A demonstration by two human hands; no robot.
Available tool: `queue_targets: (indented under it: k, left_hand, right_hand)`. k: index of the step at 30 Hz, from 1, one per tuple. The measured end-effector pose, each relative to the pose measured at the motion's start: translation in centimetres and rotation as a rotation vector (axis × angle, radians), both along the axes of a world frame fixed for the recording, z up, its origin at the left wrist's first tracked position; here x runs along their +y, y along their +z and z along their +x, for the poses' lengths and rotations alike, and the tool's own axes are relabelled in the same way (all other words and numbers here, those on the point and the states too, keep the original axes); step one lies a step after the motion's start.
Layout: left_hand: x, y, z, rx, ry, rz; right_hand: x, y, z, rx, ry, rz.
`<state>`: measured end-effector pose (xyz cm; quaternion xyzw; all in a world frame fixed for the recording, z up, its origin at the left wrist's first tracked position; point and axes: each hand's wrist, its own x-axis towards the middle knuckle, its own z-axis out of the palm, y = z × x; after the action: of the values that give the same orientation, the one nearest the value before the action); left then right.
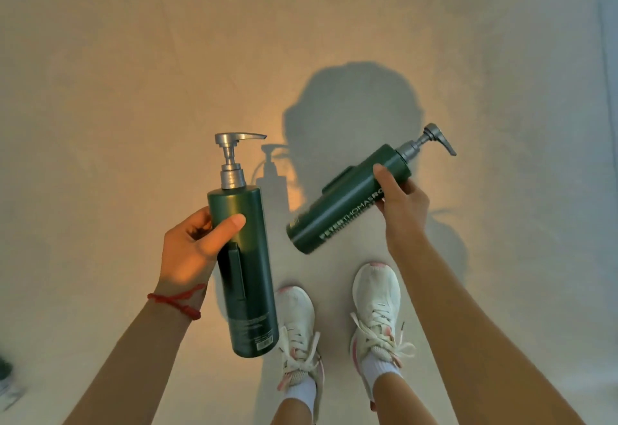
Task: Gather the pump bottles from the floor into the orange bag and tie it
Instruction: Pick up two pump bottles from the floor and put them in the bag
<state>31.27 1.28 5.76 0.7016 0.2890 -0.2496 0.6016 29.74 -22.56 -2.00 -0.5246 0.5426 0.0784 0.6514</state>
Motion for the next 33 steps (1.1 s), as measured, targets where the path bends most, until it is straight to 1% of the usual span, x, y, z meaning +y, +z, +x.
queue_targets:
  k: [2,4,7,15,18,24,28,33]
  left_hand:
    - [-0.1,3.0,0.6,-0.021,-0.012,0.001]
    - [-0.4,6.3,1.1,-0.037,-0.011,-0.009]
    - [-1.3,11.3,1.5,-0.063,-0.019,-0.025]
    - [-5.7,27.7,3.0,-0.136,-0.049,-0.074]
    - [-7.4,34.2,4.1,-0.165,-0.020,-0.123]
    - [-11.5,45.5,6.0,-0.278,-0.110,-0.208]
    - [-14.2,50.3,7.0,-0.329,-0.164,-0.225]
    - [-17.4,53.7,9.3,-0.336,-0.248,-0.234]
  right_hand:
    - [-0.8,4.4,-0.4,-0.044,0.143,-0.058]
    - [-1.6,9.1,-0.4,-0.131,0.264,-0.123]
    - [-2.8,16.5,0.4,-0.237,0.391,-0.197]
    - [-5.4,36.6,2.8,-0.428,0.490,-0.159]
    - [-6.4,43.1,2.9,-0.475,0.485,-0.156]
    - [-9.1,53.8,3.2,-0.573,0.428,-0.180]
    - [-11.2,58.8,3.5,-0.618,0.368,-0.181]
    - [-14.4,62.8,2.9,-0.623,0.227,-0.253]
